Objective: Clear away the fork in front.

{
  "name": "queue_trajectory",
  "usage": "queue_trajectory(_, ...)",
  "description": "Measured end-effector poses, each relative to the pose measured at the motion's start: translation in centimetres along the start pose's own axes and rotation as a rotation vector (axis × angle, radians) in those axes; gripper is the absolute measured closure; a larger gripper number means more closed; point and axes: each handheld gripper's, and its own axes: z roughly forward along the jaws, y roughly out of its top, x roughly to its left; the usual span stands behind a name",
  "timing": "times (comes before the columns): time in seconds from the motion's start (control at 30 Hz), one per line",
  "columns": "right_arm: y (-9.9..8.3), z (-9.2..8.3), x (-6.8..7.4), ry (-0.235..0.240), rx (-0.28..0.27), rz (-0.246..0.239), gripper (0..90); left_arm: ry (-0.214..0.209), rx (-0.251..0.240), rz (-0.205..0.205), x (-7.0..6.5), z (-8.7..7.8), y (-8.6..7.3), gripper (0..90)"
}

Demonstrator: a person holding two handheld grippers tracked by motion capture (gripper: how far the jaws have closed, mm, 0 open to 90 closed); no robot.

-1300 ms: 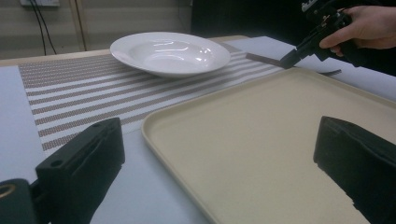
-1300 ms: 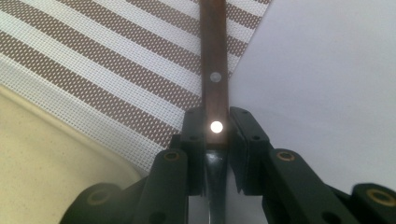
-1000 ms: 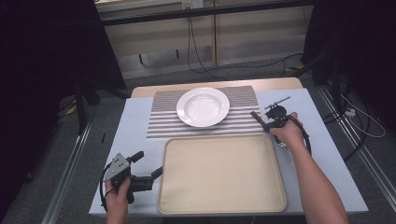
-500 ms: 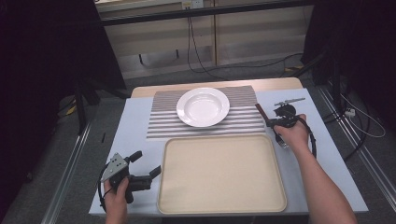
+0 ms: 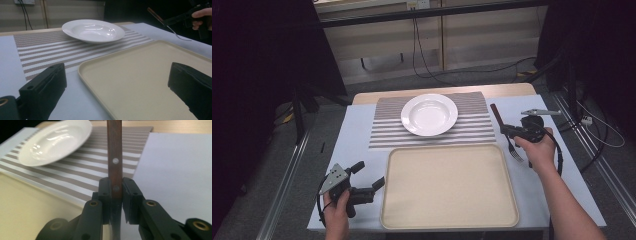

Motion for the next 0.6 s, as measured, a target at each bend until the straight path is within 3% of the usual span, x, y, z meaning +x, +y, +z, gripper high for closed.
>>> queue_trajectory(0.33,-2.4,-2.2,4.9,0.139,-0.124,-0.035,78.4,-0.025,0.003,0.003,-0.6,0.1,0.3,2.1)
queue_trajectory(0.47,-3.6,-2.9,6.7,0.175,-0.165,-0.048,78.3,-0.034,-0.001,0.001,-0.7,0.2,0.4,2.1)
queue_trajectory(0.6,-4.1,-3.3,7.6,0.185,-0.194,-0.047,78.3,-0.040,-0.013,-0.014,-0.8,0.1,0.6,2.0)
